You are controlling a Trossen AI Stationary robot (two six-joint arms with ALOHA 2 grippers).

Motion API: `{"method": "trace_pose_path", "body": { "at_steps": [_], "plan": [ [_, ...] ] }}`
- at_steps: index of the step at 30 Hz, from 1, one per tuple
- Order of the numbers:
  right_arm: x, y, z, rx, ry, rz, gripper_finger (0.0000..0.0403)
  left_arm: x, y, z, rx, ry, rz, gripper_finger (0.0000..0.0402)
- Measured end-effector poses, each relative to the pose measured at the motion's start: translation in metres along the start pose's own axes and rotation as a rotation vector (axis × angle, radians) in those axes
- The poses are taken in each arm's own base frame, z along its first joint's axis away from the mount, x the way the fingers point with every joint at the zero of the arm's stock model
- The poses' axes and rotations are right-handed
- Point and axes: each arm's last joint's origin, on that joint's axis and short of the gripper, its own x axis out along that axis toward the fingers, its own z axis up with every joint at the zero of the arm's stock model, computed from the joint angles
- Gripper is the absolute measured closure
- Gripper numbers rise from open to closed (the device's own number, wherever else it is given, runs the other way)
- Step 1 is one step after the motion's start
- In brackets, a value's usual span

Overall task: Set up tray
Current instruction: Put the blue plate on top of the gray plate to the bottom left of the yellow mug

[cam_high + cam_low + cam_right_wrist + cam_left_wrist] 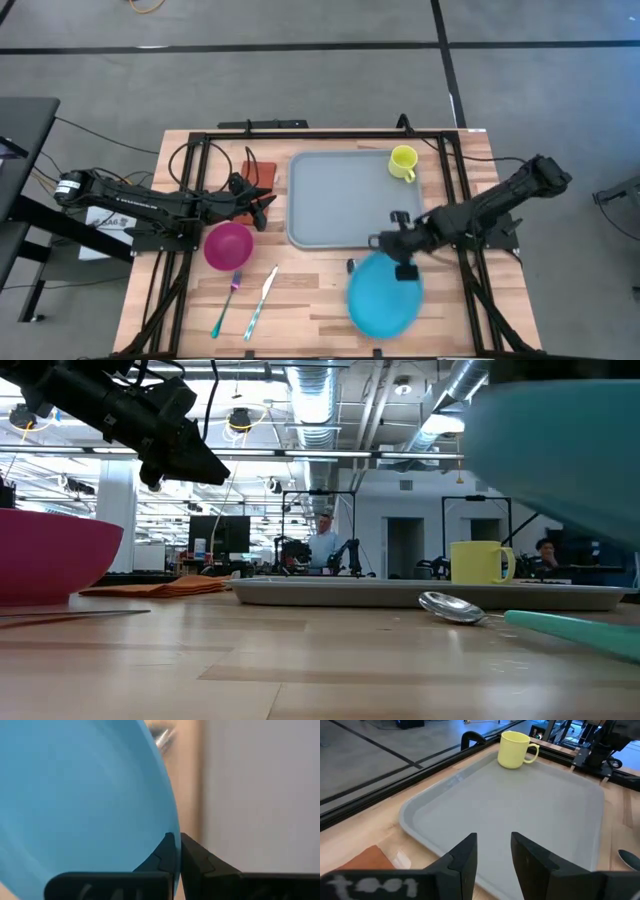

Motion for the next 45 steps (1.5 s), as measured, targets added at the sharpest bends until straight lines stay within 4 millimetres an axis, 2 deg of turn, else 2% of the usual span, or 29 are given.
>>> {"method": "trace_pose_path", "body": {
  "at_steps": [6, 13, 20, 25, 28, 35, 40, 45],
  "plan": [
    [-0.011, -0.041, 0.021, 0.152, -0.193, -0.011, 0.04, 0.0, 0.0, 0.0, 0.0, 0.0, 0.0, 0.0294],
    [-0.013, -0.088, 0.034, 0.386, -0.308, 0.029, 0.04, 0.0, 0.0, 0.0, 0.007, 0.0, 0.0, 0.0294],
    [0.005, -0.151, 0.038, 0.685, -0.368, -0.1, 0.04, 0.0, 0.0, 0.0, -0.01, 0.0, 0.0, 0.0294],
    [0.034, -0.182, 0.028, 0.864, -0.258, -0.144, 0.04, 0.0, 0.0, 0.0, -0.011, 0.0, 0.001, 0.0294],
    [0.045, -0.19, 0.02, 0.901, -0.175, -0.161, 0.04, 0.0, 0.0, 0.0, -0.011, -0.002, 0.007, 0.0294],
    [0.057, -0.198, 0.018, 0.932, -0.129, -0.073, 0.0398, 0.0, 0.001, 0.001, -0.004, -0.008, 0.014, 0.0294],
    [0.058, -0.198, 0.019, 0.946, -0.13, -0.071, 0.0386, 0.0, 0.001, 0.001, -0.003, -0.009, 0.016, 0.0294],
    [0.055, -0.198, 0.02, 0.94, -0.15, -0.069, 0.0358, 0.0, 0.001, 0.0, -0.003, -0.007, 0.015, 0.0294]
  ]
}}
